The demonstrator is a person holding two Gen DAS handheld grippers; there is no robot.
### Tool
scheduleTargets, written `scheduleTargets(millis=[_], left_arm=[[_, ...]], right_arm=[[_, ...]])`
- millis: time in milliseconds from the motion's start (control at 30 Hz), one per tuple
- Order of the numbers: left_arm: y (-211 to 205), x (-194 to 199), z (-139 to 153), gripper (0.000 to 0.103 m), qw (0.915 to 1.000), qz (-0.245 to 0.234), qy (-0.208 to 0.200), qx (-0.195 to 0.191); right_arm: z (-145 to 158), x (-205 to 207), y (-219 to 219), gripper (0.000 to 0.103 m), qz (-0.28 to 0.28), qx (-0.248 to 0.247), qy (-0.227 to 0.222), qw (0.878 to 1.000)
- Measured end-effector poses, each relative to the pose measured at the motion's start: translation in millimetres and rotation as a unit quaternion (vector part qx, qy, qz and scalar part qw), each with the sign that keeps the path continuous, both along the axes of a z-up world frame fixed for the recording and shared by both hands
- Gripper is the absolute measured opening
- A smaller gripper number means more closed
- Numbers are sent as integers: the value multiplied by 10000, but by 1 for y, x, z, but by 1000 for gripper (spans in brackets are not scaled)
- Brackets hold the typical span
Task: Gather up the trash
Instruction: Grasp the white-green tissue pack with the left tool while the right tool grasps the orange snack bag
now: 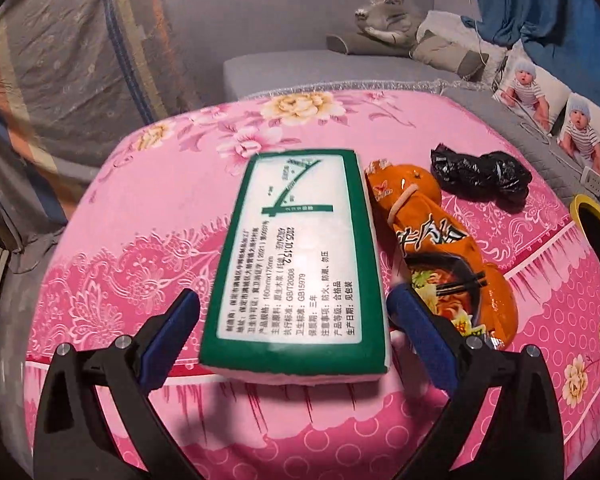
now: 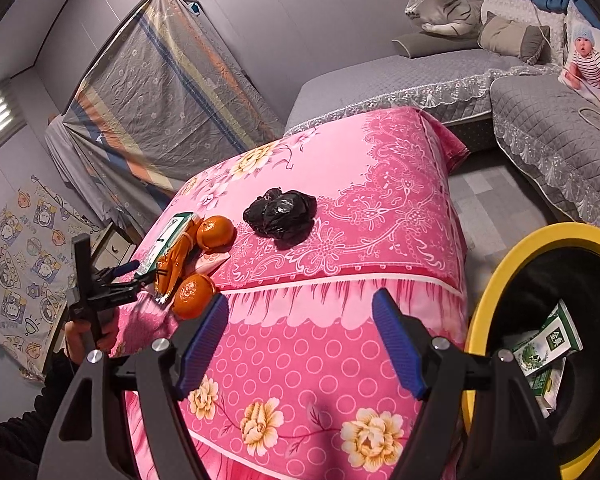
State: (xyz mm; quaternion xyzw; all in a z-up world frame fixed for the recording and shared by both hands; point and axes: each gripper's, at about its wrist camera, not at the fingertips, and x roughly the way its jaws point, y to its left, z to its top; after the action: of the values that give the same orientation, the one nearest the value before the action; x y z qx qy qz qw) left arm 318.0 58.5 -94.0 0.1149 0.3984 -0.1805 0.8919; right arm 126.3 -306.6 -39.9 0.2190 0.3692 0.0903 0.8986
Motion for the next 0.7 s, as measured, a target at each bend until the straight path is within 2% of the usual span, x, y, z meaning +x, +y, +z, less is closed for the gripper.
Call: scheduleTargets(millis=[167, 267, 300, 433, 567, 700], left_arm=[[-9, 16, -17, 95, 9990, 148, 191, 385], [-4, 26, -27, 94, 9985, 219, 462, 179], [-2, 25, -27, 84, 9985, 188, 504, 58], [-1, 20, -22, 80, 9990, 166, 407, 84], [8, 10, -12, 76, 9993, 204, 312, -34], [19, -7, 5, 76, 9995, 266, 94, -146]], right_arm=[[0, 7, 7, 71, 91, -11, 22, 10000], [-1, 11, 13, 71, 189, -74, 66, 9998], [-1, 12, 16, 71, 231, -101, 72, 9997], [3, 20, 34, 71, 552, -201, 67, 9982], [9, 40, 67, 71, 1127, -122, 108, 9935], [15, 66, 106, 71, 1509, -372, 102, 9878]])
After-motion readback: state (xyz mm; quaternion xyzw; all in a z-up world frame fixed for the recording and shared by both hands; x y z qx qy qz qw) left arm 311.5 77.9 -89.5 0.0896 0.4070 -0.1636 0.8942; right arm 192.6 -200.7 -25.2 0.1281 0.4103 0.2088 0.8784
